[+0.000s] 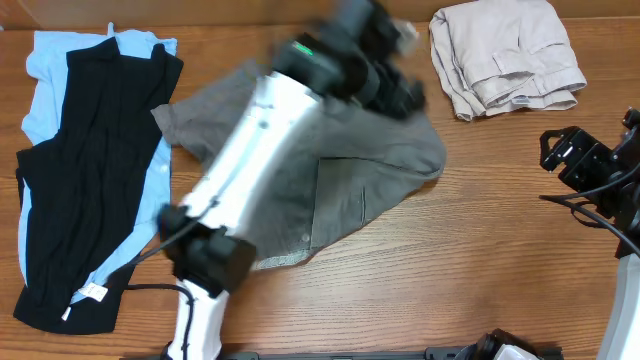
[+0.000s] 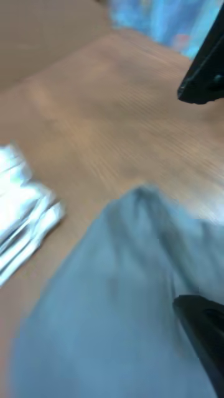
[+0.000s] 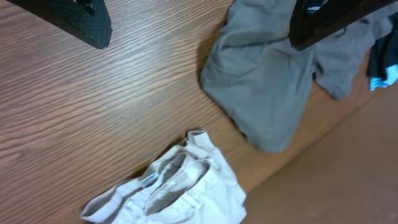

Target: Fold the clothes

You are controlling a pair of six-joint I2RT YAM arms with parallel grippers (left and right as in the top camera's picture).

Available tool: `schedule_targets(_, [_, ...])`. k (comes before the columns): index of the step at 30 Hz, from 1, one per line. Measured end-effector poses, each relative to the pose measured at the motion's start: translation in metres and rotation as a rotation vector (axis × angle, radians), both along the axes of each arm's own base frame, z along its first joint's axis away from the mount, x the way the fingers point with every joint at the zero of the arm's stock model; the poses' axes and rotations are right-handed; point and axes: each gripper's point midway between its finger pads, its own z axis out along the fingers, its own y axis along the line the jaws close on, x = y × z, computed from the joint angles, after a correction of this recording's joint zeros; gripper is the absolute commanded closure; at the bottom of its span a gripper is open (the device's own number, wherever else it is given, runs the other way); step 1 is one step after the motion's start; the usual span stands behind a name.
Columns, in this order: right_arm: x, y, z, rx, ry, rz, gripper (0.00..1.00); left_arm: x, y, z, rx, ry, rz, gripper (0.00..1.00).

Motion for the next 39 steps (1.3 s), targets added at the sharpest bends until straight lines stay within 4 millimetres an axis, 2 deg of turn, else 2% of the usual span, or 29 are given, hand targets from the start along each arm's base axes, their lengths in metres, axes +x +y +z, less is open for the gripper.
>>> schedule_targets(3, [0.002,0.011,0.002,0.023,-0.011,0.041,0.09,0.032,0.065,0.047,-0.032,-0.071,0.140,0.00])
schedule_targets(5, [0.005,0.028,0.003,0.039,-0.018,0.100,0.09,0.047,0.109,0.066,-0.041,-0.102,0.231,0.00])
schedule_targets(7, [0.008,0.047,0.004,0.046,-0.022,0.163,0.09,0.054,0.139,0.071,-0.039,-0.105,0.293,0.00])
schedule_targets(9, [0.010,0.070,0.004,0.054,-0.021,0.236,0.09,0.057,0.159,0.069,-0.030,-0.088,0.333,0.00])
schedule_targets(10, [0.011,0.090,0.003,0.062,-0.015,0.293,0.09,0.057,0.170,0.066,-0.022,-0.067,0.355,0.00])
schedule_targets(13, [0.015,0.123,-0.003,0.054,0.010,0.371,0.09,0.056,0.184,0.060,-0.009,-0.035,0.383,0.00])
schedule_targets(16, [0.020,0.159,-0.019,0.042,0.063,0.445,0.09,0.057,0.198,0.055,0.031,-0.024,0.424,0.00])
schedule_targets(20, [0.025,0.188,-0.045,0.023,0.149,0.487,0.09,0.057,0.219,0.043,0.137,-0.017,0.496,0.00])
schedule_targets(27, [0.035,0.212,-0.091,-0.041,0.271,0.504,0.09,0.061,0.246,0.036,0.270,-0.046,0.589,0.00])
schedule_targets(32, [0.041,0.219,-0.125,-0.100,0.350,0.500,0.09,0.061,0.252,0.034,0.300,-0.050,0.609,0.00])
schedule_targets(35, [0.045,0.221,-0.139,-0.124,0.374,0.498,0.09,0.059,0.254,0.032,0.312,-0.043,0.612,0.00])
schedule_targets(39, [0.057,0.230,-0.146,-0.143,0.345,0.507,0.10,0.061,0.255,0.025,0.324,-0.023,0.611,0.00])
